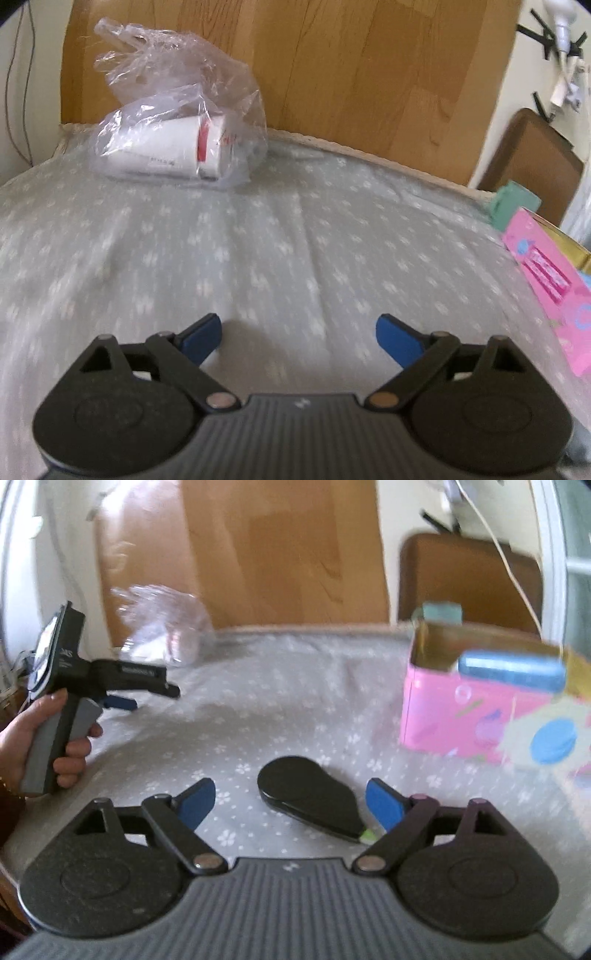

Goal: Organize soft objects
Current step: 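Grasp the black hair clip with the right gripper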

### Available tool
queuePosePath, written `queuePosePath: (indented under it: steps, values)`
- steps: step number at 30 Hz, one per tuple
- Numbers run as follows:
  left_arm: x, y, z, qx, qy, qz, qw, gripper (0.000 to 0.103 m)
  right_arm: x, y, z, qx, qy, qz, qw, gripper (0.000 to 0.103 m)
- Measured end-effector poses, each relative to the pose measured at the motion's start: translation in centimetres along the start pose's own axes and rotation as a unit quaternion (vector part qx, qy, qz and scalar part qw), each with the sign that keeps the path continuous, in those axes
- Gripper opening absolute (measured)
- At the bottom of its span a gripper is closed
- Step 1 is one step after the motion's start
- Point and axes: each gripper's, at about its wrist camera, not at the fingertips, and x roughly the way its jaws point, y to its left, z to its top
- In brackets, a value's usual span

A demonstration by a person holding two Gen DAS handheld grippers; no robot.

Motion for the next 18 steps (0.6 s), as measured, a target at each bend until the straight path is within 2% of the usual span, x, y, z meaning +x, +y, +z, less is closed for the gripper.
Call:
queuePosePath:
  steps: [4, 7, 8, 9, 11, 13, 15, 18]
  values:
    - [-3.5, -3.1, -2.2, -0.002, 0.021, -0.084, 0.9963, 0.094, -0.6, -1.0, 0.0, -0.026, -0.013, 0.024, 0.999, 0.091]
    - [-5.2, -6.6, -3.3, 0.035, 0.034, -0.121, 0.9915, 0.094, 0.7, -1.5, 0.3, -0.043, -0.007, 0.021, 0.999, 0.09]
    - [-5.5, -7.7, -3.6, 0.046, 0.039, -0.127, 0.9901, 0.094, 1.3, -1.6, 0.3, -0.048, -0.003, 0.022, 0.999, 0.086]
    - [-5.8, -8.6, -3.8, 0.054, 0.045, -0.135, 0.9884, 0.094, 2.0, -1.7, 0.2, -0.054, 0.006, 0.02, 0.998, 0.077]
    - [-6.2, -9.8, -4.1, 0.06, 0.053, -0.151, 0.9854, 0.093, 2.9, -1.8, -0.3, -0.056, 0.029, 0.019, 0.998, 0.048]
    - [-6.5, -10.5, -4.4, 0.062, 0.057, -0.159, 0.9836, 0.089, 2.7, -1.7, -0.1, -0.032, 0.022, 0.005, 0.999, 0.044]
    - [-6.0, -11.0, -4.3, 0.056, 0.07, -0.159, 0.9833, 0.085, 2.7, -1.7, -0.1, 0.013, 0.021, 0.02, 0.999, 0.044]
    - [-5.1, -11.2, -4.3, 0.029, 0.103, -0.173, 0.979, 0.075, 2.4, -0.6, -0.8, 0.02, 0.007, 0.023, 1.0, 0.044]
